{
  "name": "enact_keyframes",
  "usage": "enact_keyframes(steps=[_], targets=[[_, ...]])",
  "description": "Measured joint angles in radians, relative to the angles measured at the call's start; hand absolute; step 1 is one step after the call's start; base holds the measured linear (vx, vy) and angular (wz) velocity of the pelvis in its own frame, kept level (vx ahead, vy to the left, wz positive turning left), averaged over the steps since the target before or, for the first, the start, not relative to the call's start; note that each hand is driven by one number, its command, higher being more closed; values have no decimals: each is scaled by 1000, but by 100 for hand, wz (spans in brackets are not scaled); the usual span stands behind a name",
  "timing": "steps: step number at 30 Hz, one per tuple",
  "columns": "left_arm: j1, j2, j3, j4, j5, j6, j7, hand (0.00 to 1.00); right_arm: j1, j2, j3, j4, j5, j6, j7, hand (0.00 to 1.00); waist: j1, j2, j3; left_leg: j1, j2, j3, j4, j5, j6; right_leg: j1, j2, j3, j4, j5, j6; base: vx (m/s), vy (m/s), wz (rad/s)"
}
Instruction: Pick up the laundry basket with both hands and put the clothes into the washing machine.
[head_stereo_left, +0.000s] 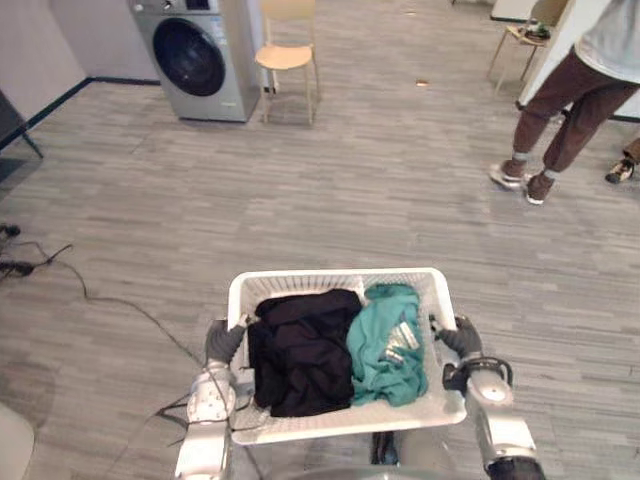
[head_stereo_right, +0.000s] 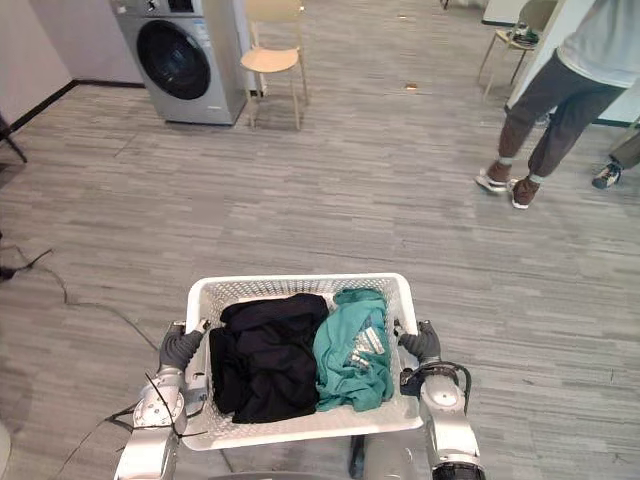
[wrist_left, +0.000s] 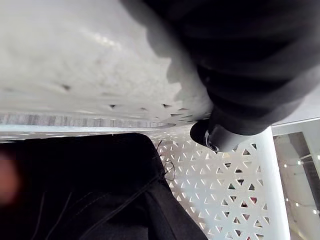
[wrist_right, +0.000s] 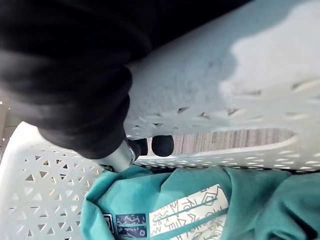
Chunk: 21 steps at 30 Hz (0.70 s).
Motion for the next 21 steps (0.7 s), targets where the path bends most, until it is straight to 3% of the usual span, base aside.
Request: enact_keyframes(steps=[1,2,4,5,6,9,10,11,12,13,15,16,17,19,20,21], targets=[[-1,-1,-1,0,-1,-4,-3,100,4,1,-7,-9,0,1,-2,100,8,0,2,-41,29,28,77,-37,35,48,15,8,-32,-3,-5,869,-175,-32],[-1,-1,0,-1,-9,-11,-4,100,1,1,-8,-14,0,0,-8,100,17,-23,16,-132,44,75,193,-141,102,177,22,31,-114,-19,-8,695,-105,-24],[0,1,-1,-1,-13,-14,-7,100,1,0,-8,-15,0,-1,-8,100,31,-45,18,-190,23,100,192,-213,98,251,6,50,-159,-38,1,595,-27,-23],[-2,1,2,-1,-22,-17,-8,100,-11,-2,-8,-14,-1,-1,-8,100,38,-62,24,-275,-31,123,83,-285,79,322,-20,70,-203,-65,23,734,116,-24],[-4,0,4,-1,-27,-17,-8,100,-23,-4,-8,-6,-1,-1,-6,100,39,-72,31,-324,-75,136,-83,-314,54,359,-42,79,-221,-87,42,724,160,-21],[-7,-4,6,0,-26,-15,-9,100,-27,-8,-10,3,-1,-1,-1,100,54,-66,42,-353,-141,153,-513,-287,1,434,-96,101,-237,-153,100,578,256,-22],[-7,-3,6,0,-25,-13,-9,100,-31,-8,-10,18,0,-4,1,100,59,-55,40,-340,-160,148,-688,-168,-12,473,-118,110,-245,-190,134,567,305,-14],[-11,4,7,8,-21,-11,-7,100,-58,9,-9,80,1,-11,-2,100,54,-97,45,-314,-204,180,-675,-161,-3,513,-163,123,-259,-199,136,678,361,-1],[-16,2,9,6,-16,-8,-5,100,-76,5,-11,90,1,-11,-3,100,48,-93,48,-331,-206,174,-621,-220,32,510,-165,126,-249,-170,119,693,384,6],[-15,-1,12,0,-17,-7,-4,100,-90,-1,-11,91,1,-11,-2,100,62,-92,52,-344,-207,166,-527,-266,49,507,-178,132,-176,-140,145,588,341,6],[-9,0,12,0,-17,-7,-2,100,-89,5,-15,91,0,-11,-2,100,62,-114,56,-310,-235,176,-494,-279,69,479,-213,148,-40,-137,151,503,303,9],[-6,6,11,-1,-16,-6,-2,100,-88,7,-16,96,-4,-13,0,100,63,-137,53,-257,-265,202,-500,-319,88,412,-257,183,173,-108,226,601,343,9],[-9,20,11,-4,-16,-6,-1,100,-99,20,-18,118,-10,-25,0,100,61,-149,52,-217,-284,221,-505,-339,114,327,-272,229,391,-61,325,577,316,5],[-10,31,9,-17,-10,-5,2,100,-95,43,-30,121,-10,-27,-1,100,57,-149,53,-157,-305,221,-533,-355,138,214,-276,233,624,-49,329,354,144,0],[-8,36,9,-21,2,0,8,100,-83,51,-31,121,-10,-28,-3,100,55,-144,56,-84,-322,220,-592,-356,139,153,-280,205,726,-71,290,433,137,-4],[-4,37,3,-24,3,3,12,100,-75,53,-24,119,-10,-30,-3,100,50,-127,63,-4,-326,220,-653,-356,139,112,-275,158,741,-114,223,417,122,-3]])
